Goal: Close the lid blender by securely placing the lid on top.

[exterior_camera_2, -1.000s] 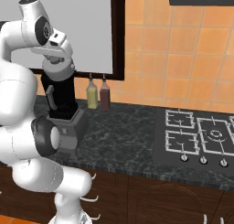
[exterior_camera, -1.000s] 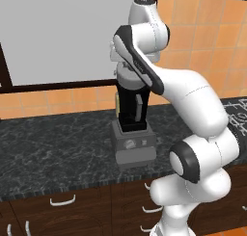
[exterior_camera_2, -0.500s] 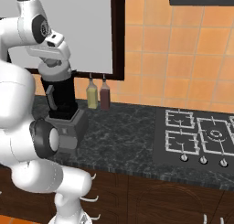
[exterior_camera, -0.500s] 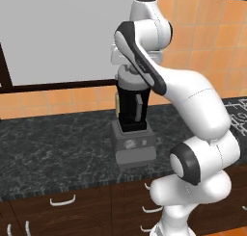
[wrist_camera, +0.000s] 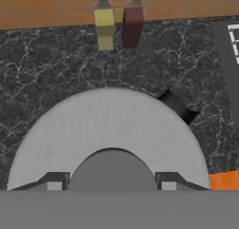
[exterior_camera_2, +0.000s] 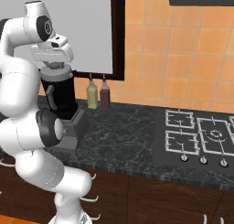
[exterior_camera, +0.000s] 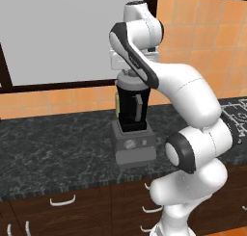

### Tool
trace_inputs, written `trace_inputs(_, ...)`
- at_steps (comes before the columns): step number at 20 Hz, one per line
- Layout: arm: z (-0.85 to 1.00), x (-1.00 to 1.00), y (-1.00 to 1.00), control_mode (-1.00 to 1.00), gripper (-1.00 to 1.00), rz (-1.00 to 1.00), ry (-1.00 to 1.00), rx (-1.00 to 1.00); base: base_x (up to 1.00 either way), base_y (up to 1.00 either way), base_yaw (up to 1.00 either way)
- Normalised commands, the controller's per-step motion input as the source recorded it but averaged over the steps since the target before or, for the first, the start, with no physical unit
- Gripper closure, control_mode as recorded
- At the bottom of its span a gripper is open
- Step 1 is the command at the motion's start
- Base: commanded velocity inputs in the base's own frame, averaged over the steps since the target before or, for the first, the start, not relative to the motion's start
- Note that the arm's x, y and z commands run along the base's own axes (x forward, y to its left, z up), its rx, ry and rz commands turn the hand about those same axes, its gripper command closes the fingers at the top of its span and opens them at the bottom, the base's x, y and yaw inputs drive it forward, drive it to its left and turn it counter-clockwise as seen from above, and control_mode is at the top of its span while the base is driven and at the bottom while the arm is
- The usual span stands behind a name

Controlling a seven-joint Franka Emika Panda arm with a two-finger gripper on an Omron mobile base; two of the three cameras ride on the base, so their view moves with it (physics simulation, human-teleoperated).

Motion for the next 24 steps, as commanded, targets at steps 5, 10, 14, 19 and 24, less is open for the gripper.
trace_inputs(5,-0.75,0.01,0.0,-1.0,1.0,-0.05,0.06,-0.06,0.0,0.0,0.0)
trace_inputs(10,-0.21,-0.1,-0.03,-1.0,-1.0,-0.04,-0.03,-0.01,0.0,0.0,0.0)
trace_inputs(14,-0.09,-0.29,-0.15,-1.0,-1.0,-0.04,-0.07,0.0,0.0,0.0,0.0)
trace_inputs(19,-0.01,-0.36,-0.21,-1.0,-1.0,-0.01,-0.08,0.0,0.0,0.0,0.0)
trace_inputs(24,0.0,-0.61,-0.07,-1.0,-1.0,0.0,-0.22,0.0,0.0,0.0,0.0)
